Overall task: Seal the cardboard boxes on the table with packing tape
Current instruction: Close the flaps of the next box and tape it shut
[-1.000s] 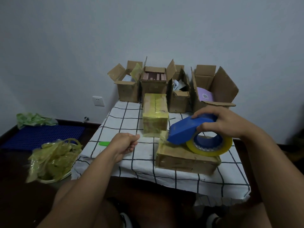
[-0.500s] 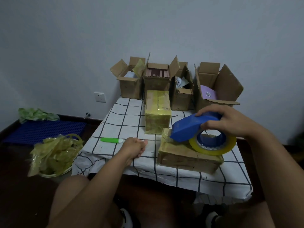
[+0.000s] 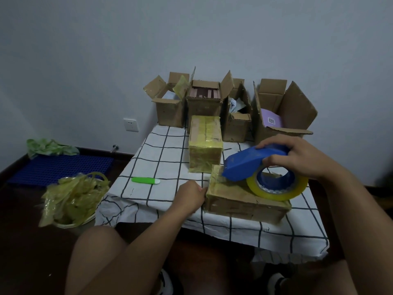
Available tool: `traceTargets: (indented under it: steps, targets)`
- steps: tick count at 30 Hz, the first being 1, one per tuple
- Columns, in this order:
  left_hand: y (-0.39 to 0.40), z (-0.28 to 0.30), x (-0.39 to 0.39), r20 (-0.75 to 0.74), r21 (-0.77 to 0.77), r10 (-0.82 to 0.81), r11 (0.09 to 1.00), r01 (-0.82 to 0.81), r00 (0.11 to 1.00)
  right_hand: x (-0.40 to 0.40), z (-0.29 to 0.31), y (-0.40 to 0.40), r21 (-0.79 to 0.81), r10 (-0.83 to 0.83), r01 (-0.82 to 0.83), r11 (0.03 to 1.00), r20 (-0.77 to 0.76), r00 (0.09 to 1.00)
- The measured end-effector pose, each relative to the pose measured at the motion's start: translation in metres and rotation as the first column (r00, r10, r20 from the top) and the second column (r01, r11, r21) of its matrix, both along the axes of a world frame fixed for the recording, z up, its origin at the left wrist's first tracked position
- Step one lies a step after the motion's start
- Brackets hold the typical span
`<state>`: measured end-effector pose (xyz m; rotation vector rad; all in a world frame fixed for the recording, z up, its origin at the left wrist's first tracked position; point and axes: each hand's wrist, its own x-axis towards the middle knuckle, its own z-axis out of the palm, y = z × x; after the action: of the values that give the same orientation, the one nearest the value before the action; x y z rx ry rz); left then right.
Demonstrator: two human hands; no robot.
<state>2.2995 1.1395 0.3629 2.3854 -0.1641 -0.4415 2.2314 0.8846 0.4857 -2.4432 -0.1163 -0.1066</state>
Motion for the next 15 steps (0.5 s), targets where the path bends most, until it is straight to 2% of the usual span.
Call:
traceTargets:
  steps: [7,12,15]
  targets:
    - [0.000,0.002,0.000,0.093,0.070,-0.001,0.997,-0.006,0.996,0.000,-0.003,0.001,-0.005,-0.011,0.011,1.000,0.008,1.000]
    - [0.003,0.004,-0.003,0.166,0.201,-0.067,0.979,0.033,0.984,-0.001,-0.004,0.000,-0.013,-0.002,0.002,1.000,0.025,1.000]
    - [0.009,0.002,-0.005,0.191,0.033,-0.045,0.999,0.040,0.981,-0.004,-0.003,0.002,-0.007,-0.015,0.015,1.000,0.021,1.000]
